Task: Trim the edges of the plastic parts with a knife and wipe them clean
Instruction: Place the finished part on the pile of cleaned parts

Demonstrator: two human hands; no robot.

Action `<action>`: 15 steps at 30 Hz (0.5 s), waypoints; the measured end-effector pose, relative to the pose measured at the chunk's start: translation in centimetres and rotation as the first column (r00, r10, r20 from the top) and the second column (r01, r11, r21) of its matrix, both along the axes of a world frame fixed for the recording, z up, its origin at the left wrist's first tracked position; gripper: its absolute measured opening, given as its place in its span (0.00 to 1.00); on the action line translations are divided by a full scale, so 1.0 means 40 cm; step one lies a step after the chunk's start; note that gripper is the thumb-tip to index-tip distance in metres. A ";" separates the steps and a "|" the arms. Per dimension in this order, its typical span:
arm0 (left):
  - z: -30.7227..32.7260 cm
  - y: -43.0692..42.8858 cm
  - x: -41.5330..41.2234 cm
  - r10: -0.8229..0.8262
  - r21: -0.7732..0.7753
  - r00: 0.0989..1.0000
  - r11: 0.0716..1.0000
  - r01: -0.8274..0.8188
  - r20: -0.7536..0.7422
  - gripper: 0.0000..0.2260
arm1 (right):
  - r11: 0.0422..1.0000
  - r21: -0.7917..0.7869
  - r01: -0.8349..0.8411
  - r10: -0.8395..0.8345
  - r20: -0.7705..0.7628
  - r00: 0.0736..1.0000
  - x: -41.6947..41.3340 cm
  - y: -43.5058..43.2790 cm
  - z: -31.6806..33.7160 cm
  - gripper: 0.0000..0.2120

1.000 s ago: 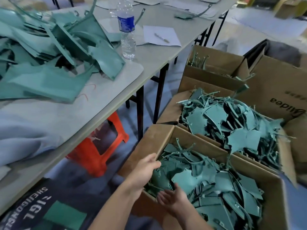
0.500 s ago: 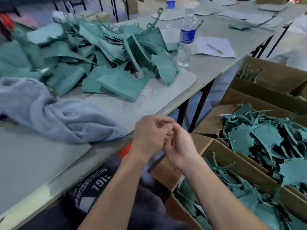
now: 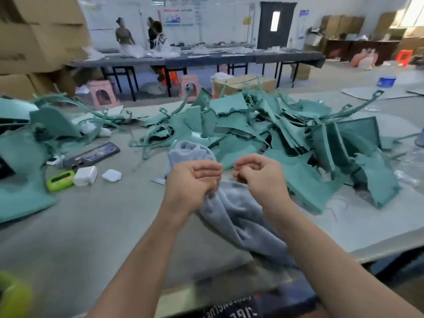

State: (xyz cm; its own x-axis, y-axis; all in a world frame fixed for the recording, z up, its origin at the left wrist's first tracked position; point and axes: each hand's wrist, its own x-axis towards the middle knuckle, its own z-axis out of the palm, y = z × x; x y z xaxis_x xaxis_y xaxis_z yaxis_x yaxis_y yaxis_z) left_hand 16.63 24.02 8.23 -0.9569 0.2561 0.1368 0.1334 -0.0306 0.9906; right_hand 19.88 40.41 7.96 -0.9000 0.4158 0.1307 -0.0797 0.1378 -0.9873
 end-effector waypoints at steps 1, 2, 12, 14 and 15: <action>-0.016 -0.039 -0.024 0.072 0.026 0.997 0.997 -0.072 0.032 0.17 | 0.994 0.113 -0.007 0.006 0.017 1.000 -0.034 -0.016 -0.003 0.12; -0.031 -0.075 -0.047 0.134 0.046 0.989 0.990 -0.137 0.067 0.16 | 0.977 0.211 -0.010 0.006 0.023 1.000 -0.068 -0.033 -0.004 0.12; -0.150 -0.289 -0.215 0.673 -0.063 0.737 0.740 -0.670 0.061 0.19 | 0.890 0.454 -0.050 -0.082 0.268 0.960 -0.401 -0.098 -0.013 0.08; -0.169 -0.289 -0.232 0.712 0.011 0.690 0.695 -0.719 0.131 0.19 | 0.978 0.206 0.027 -0.103 0.369 0.924 -0.458 -0.089 -0.017 0.13; -0.178 -0.285 -0.239 0.710 0.061 0.681 0.683 -0.728 0.182 0.18 | 0.998 0.053 0.031 -0.050 0.418 0.907 -0.485 -0.088 -0.021 0.13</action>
State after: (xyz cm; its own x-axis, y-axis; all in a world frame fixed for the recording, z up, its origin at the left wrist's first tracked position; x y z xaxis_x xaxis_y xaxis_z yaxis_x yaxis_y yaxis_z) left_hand 7.06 12.60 1.12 -0.8490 -0.5279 -0.0243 0.0326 -0.0982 0.9946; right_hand 0.48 36.88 7.12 -0.8587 0.4554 -0.2350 0.3459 0.1767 -0.9215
